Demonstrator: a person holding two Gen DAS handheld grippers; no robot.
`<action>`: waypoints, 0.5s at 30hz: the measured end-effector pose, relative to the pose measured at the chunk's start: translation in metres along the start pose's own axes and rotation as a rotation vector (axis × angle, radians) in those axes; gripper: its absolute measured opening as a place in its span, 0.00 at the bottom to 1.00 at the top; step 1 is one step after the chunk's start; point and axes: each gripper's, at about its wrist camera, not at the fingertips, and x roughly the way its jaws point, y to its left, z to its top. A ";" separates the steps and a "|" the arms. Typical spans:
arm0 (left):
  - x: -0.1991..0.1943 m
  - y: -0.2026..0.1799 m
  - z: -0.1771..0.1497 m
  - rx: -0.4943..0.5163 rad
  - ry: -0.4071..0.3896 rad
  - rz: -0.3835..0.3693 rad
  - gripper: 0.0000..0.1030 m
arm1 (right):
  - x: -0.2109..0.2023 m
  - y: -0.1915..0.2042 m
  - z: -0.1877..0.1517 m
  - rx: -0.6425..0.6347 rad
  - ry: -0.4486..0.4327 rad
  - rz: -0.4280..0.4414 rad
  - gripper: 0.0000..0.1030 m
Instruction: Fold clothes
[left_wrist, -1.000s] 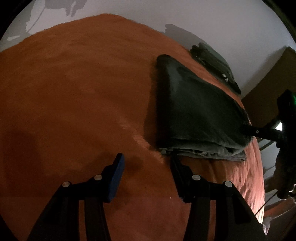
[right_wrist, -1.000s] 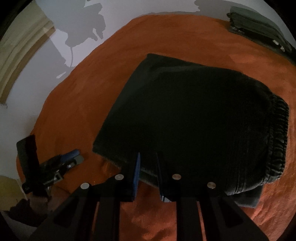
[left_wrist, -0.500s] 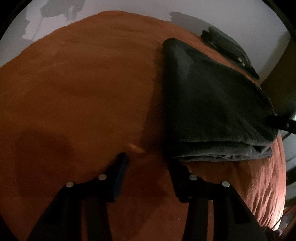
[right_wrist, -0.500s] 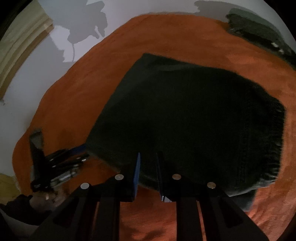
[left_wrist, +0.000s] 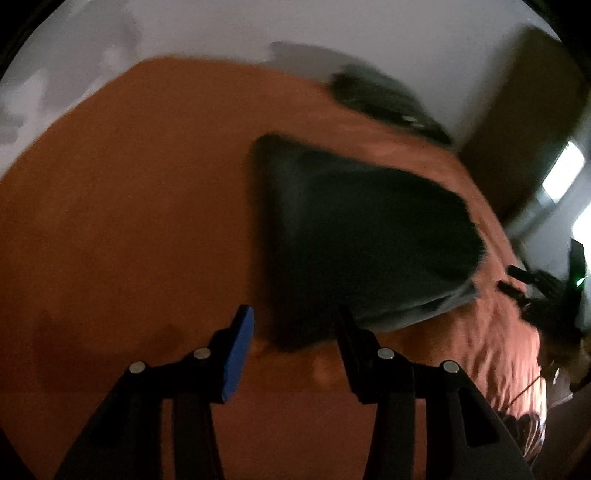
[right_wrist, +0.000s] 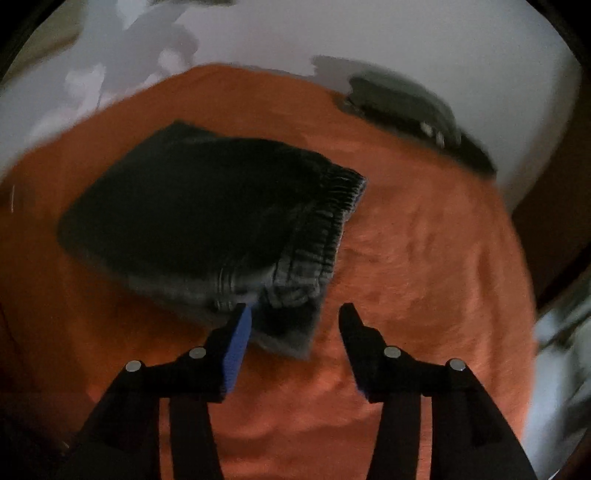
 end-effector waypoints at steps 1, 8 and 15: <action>0.011 -0.007 0.006 0.031 0.009 0.009 0.47 | 0.001 0.015 -0.004 -0.099 -0.010 -0.041 0.59; 0.086 -0.023 0.007 0.087 0.164 0.127 0.47 | 0.022 0.103 -0.030 -0.703 -0.101 -0.328 0.71; 0.008 0.026 -0.017 -0.108 0.014 0.157 0.48 | 0.043 0.159 -0.036 -0.915 -0.141 -0.394 0.72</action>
